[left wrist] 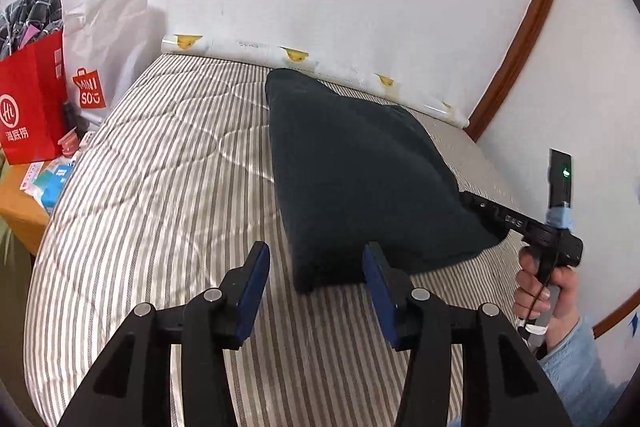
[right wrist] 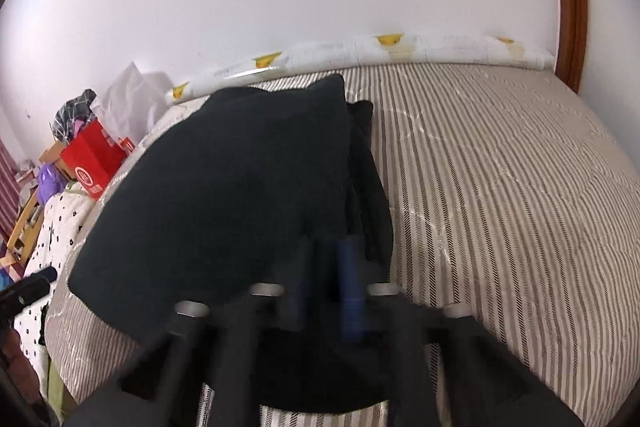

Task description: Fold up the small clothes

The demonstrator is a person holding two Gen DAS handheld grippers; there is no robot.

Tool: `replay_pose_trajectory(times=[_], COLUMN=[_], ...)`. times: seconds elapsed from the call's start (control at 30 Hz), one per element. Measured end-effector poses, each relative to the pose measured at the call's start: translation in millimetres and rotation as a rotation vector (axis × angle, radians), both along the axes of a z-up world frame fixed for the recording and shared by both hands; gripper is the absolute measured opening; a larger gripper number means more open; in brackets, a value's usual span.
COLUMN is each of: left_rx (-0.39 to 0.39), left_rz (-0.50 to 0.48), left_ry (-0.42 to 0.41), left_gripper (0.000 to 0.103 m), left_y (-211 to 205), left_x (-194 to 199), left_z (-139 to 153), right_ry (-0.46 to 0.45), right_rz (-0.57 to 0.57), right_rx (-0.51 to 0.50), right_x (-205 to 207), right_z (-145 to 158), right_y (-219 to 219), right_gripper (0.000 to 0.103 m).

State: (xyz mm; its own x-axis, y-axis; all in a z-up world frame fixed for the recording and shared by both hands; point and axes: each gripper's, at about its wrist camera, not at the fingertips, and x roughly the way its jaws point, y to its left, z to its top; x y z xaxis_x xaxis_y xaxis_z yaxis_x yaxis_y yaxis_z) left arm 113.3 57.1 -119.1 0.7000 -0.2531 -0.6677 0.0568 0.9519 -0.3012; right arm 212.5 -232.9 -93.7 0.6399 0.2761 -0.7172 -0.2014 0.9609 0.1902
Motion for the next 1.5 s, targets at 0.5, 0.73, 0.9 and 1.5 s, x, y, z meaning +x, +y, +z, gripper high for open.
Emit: replay_pose_trajectory(times=[0.5,0.73,0.9,1.5], left_rx=[0.04,0.086,0.088,0.129], left_rz=[-0.021,-0.064,-0.062,-0.046], left_ry=[0.054,0.108,0.087,0.042], left_gripper=[0.047,0.054,0.053,0.054], left_y=[-13.3,-22.6,-10.4,-0.5], left_x=[47.0,51.2,56.7,152.1], left_z=[-11.1,-29.0,-11.5,10.0], right_ry=[-0.131,-0.042,-0.04,0.11], right_rz=[-0.067,-0.044,-0.015,0.0], right_rx=[0.01,-0.163,-0.172,0.003], right_x=[-46.9,-47.7,-40.2,159.3], right_z=[26.4,-17.4,12.9,12.1], right_y=[-7.4,7.4,3.7,9.8], right_gripper=[0.01,0.006,0.012,0.048])
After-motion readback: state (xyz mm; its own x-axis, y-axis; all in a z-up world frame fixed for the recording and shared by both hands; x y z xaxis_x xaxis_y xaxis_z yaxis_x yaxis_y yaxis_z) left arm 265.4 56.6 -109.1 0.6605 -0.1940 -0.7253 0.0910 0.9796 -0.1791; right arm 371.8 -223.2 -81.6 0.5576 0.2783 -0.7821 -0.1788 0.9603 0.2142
